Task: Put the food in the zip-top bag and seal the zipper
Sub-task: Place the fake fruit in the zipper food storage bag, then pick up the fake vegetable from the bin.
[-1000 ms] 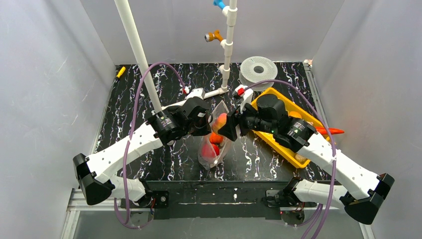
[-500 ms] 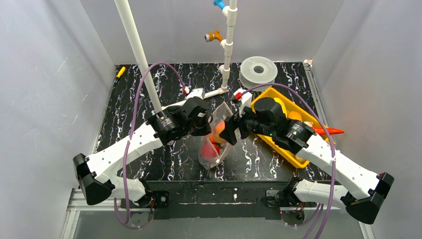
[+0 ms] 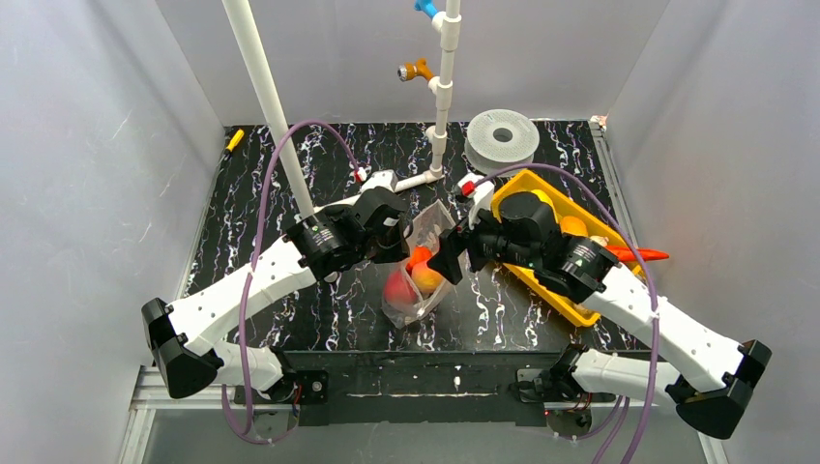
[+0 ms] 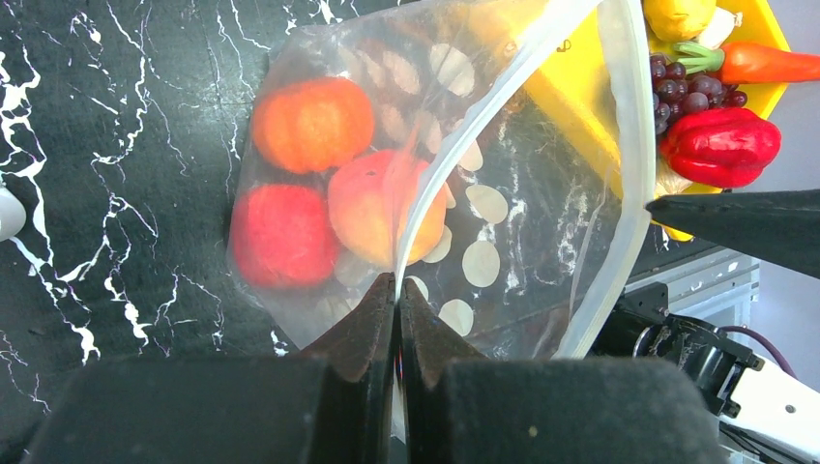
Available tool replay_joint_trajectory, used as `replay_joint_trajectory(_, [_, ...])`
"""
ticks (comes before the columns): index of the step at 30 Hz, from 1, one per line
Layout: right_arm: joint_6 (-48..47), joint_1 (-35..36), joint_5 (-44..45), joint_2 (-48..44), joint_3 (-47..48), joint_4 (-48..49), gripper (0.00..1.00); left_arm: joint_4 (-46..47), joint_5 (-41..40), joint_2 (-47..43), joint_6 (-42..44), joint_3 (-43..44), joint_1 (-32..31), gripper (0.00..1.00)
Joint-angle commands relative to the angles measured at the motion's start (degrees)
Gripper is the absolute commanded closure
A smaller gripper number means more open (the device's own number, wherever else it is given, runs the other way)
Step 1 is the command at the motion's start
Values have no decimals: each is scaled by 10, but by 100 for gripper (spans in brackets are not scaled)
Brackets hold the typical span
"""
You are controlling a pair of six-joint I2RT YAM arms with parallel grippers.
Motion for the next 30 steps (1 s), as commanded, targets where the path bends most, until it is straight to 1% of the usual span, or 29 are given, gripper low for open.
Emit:
replay_joint_trajectory(1, [5,3,6,-40,10,38,2,-7,-5,-8,-1,0,3,100])
replay_joint_trajectory(5, [15,3,17,-73,9,53,2,-8,-7,-8,1,-1,4,100])
replay_joint_trajectory(8, [23,3,46,-96,0,65,2,-7,-6,-9,0,-3,4,100])
replay_joint_trajectory(15, [51,2,251,-163,-33,73,2,-6,-4,-8,1,-3,6,100])
replay_joint_trajectory(17, [64,1,326,-183,-46,70,2,-6,3,-7,0,-3,7,100])
replay_joint_trajectory(20, [77,-3,403,-197,-66,70,2,-4,-2,-8,1,-7,7,100])
replay_joint_trajectory(23, [111,-22,472,-199,-73,42,2,-4,3,-7,0,-4,7,100])
replay_joint_trajectory(25, [139,-57,478,-191,-75,19,2,-4,4,-7,3,-4,8,100])
replay_joint_trajectory(26, [148,-83,459,-184,-77,12,2,-3,2,-7,3,-5,7,100])
replay_joint_trajectory(30, [185,-225,325,-140,-81,-11,2,-4,6,-7,1,-5,8,100])
